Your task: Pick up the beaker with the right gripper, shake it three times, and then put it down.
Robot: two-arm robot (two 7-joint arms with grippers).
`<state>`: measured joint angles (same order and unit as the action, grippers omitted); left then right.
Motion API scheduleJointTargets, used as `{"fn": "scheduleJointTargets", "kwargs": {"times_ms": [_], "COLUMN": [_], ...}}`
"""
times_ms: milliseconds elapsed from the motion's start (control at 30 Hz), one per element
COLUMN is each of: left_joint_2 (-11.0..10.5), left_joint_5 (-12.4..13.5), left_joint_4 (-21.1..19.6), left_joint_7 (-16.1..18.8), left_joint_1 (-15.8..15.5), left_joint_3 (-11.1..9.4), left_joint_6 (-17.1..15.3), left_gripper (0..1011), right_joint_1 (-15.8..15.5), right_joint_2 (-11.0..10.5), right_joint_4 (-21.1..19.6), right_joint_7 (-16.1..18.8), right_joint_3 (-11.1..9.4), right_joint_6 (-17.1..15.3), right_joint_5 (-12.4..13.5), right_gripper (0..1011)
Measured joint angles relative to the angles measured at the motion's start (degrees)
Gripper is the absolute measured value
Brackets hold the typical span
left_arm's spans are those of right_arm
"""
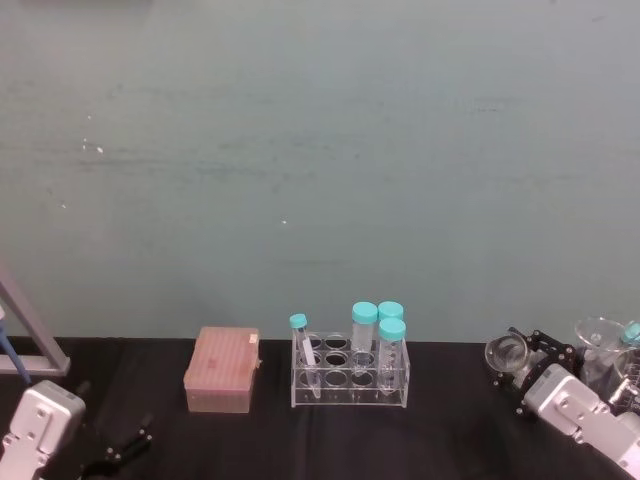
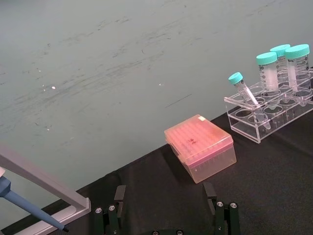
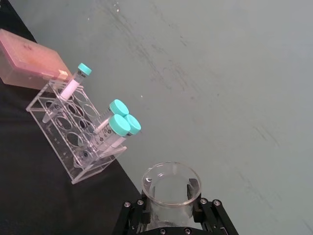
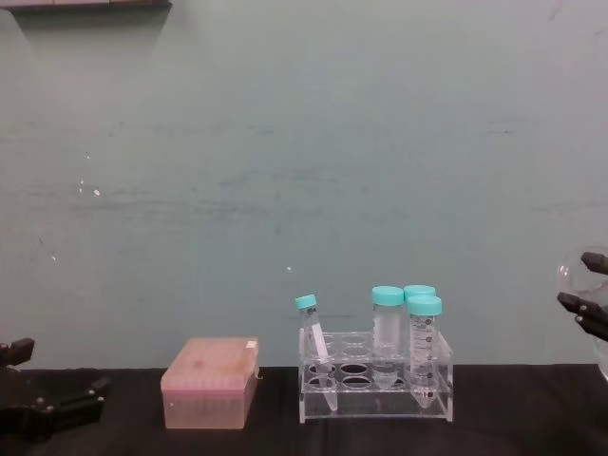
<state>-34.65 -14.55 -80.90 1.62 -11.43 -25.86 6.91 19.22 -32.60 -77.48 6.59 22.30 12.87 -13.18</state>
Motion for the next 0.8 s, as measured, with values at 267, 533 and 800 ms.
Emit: {"fn": "scheduleJointTargets", "kwargs": {"times_ms": [267,533,800], "left_joint_2": [0.0,0.0,0.0], "left_joint_5": [0.0,0.0,0.0], "left_joint_4": [0.0,0.0,0.0], "left_joint_7": [0.0,0.0,0.0], "left_joint_1": [0.0,0.0,0.0], "left_joint_3": [0.0,0.0,0.0], "left_joint_6": [0.0,0.0,0.0], "left_gripper": [1000,1000,1000], "right_joint_1": [0.0,-1.6,-3.2], "right_joint_2": [1.1,4.8,8.7], "right_joint_4": [0.6,-0.7,-2.9], "right_joint_7": [1.1,11.4,17.5], "right_joint_3": [-1.1,-6.3,-10.9], "right_joint_6": [0.5,-3.7,-13.6], "right_joint_5": [0.4,16.5,30.5], "right_gripper": [450,450,450]}}
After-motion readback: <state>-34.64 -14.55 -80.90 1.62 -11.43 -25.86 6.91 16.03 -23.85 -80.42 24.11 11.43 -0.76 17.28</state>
